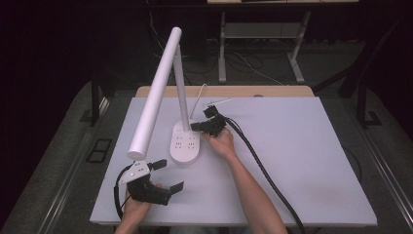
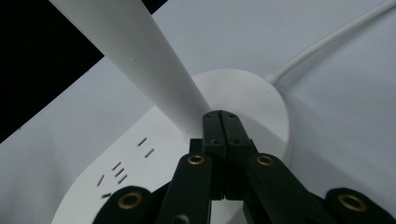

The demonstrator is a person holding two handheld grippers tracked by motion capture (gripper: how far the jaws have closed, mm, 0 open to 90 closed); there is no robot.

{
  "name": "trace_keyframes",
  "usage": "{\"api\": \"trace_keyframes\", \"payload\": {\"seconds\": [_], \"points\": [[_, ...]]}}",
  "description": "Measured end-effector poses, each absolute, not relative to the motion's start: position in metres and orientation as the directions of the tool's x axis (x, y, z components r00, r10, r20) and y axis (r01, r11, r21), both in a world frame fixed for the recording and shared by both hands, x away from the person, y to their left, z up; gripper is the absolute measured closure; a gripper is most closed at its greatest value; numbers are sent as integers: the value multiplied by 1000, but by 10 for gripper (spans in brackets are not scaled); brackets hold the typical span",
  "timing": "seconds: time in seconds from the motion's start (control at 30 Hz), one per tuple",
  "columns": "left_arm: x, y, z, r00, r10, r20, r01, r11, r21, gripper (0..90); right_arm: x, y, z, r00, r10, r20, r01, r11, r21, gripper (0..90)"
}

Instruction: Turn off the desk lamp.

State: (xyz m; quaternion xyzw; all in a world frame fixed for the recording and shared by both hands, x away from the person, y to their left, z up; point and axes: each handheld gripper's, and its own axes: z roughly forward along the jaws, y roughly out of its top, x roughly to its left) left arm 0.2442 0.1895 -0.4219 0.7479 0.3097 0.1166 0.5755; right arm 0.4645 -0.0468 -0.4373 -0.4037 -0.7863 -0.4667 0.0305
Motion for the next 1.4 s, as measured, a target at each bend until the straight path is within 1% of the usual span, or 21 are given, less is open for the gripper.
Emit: {"api": "trace_keyframes", "payload": {"seconds": [0.33, 0.4, 0.77, 0.8, 0.93, 1.0, 1.03, 1.13, 1.17, 1.2, 1.23, 1.27, 1.3, 1.33, 1.37, 1.4], "points": [[244, 190, -422, 781, 598, -181, 328, -147, 933, 0, 462, -49, -430, -680, 616, 398, 648, 252, 718, 899], [244, 190, -422, 782, 597, -180, 328, -149, 933, 0, 461, -52, -425, -697, 609, 379, 631, 269, 728, 899], [244, 189, -422, 782, 597, -181, 330, -150, 932, 0, 452, -66, -403, -713, 606, 353, 612, 294, 734, 898], [244, 189, -422, 782, 597, -182, 330, -148, 932, 0, 450, -71, -400, -717, 602, 350, 608, 297, 736, 879], [244, 188, -422, 785, 593, -181, 327, -148, 933, 0, 445, -80, -395, -725, 598, 341, 598, 300, 743, 876], [245, 188, -422, 786, 592, -179, 327, -151, 933, 0, 443, -83, -394, -728, 595, 340, 594, 300, 746, 861], [245, 187, -422, 786, 591, -179, 327, -153, 933, 0, 439, -89, -390, -726, 594, 346, 595, 292, 749, 824], [245, 187, -423, 787, 591, -176, 325, -155, 933, 0, 435, -95, -386, -716, 592, 370, 606, 265, 750, 781], [245, 187, -423, 787, 591, -178, 327, -154, 933, 0, 431, -103, -382, -716, 593, 368, 597, 248, 763, 690], [245, 187, -423, 787, 591, -178, 327, -154, 932, 0, 431, -103, -382, -716, 593, 368, 597, 248, 763, 690], [245, 187, -423, 786, 591, -178, 327, -154, 932, 0, 426, -110, -378, -716, 593, 369, 596, 243, 765, 613], [245, 187, -423, 787, 591, -177, 326, -155, 933, 0, 424, -114, -376, -712, 597, 370, 596, 234, 768, 583], [245, 187, -423, 788, 590, -177, 325, -155, 933, 0, 424, -114, -376, -712, 597, 370, 596, 234, 768, 583], [245, 186, -423, 788, 589, -178, 327, -156, 932, 0, 419, -121, -372, -712, 598, 369, 590, 224, 775, 511], [245, 186, -423, 788, 589, -177, 327, -158, 932, 0, 417, -124, -371, -713, 600, 362, 586, 226, 778, 469], [245, 186, -423, 788, 590, -176, 327, -159, 931, 0, 417, -124, -371, -713, 600, 362, 586, 226, 778, 469]]}}
